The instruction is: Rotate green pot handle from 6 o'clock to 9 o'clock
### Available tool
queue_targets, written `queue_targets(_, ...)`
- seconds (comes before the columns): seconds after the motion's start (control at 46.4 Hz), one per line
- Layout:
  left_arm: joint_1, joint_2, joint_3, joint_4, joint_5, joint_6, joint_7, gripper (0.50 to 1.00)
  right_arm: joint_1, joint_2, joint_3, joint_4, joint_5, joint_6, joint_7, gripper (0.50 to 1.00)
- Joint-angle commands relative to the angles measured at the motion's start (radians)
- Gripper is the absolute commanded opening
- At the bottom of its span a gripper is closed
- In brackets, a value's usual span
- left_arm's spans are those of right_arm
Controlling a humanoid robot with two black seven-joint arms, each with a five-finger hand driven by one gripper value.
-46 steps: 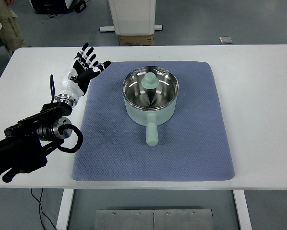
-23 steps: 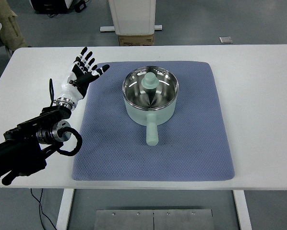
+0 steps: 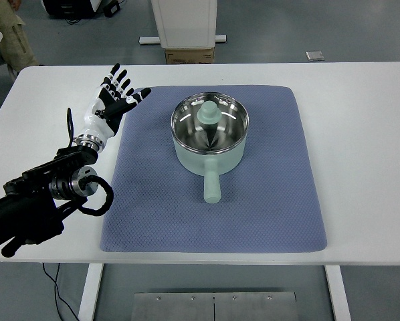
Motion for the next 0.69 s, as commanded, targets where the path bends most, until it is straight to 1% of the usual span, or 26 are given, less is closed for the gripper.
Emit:
queue_targets(0.0, 0.0, 0.001, 0.0, 0.0, 0.0, 0.001, 0.0, 1.0, 0.0, 0.0, 0.0, 0.0, 0.0, 0.0, 0.0, 1.0)
queue_targets(0.668, -0.017, 0.009, 0.0, -0.001, 0.0, -0.001, 0.0, 1.0, 0.0, 0.0, 0.0, 0.0, 0.0, 0.0, 0.0, 1.0)
